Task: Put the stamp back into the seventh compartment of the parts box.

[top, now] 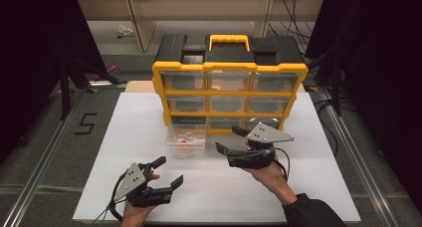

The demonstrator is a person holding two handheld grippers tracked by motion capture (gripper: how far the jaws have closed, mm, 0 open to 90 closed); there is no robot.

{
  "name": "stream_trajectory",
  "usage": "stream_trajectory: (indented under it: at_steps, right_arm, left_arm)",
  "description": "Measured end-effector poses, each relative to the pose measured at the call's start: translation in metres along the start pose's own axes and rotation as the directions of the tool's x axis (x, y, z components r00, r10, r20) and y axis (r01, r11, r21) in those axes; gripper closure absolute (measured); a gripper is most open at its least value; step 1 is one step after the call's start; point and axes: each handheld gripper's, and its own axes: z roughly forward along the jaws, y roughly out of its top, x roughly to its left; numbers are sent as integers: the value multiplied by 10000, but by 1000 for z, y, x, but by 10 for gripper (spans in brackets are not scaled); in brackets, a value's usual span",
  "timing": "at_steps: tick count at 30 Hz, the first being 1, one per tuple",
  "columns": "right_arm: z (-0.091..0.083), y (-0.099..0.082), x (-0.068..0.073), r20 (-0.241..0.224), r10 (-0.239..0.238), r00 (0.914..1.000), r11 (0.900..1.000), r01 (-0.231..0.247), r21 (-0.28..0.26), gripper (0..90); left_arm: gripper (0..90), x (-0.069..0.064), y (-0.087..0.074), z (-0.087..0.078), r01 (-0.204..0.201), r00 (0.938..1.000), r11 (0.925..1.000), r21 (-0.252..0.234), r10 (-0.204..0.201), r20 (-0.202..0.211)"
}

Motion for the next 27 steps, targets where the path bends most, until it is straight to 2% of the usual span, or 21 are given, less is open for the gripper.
stream_trajectory:
  at_steps: [27]
  right_arm:
    - [-17,-10,-4,138,286,9995,9984,-279,-486,237]
  left_arm:
    - [154,0,0,0,35,10000,10000,-7,-35,23]
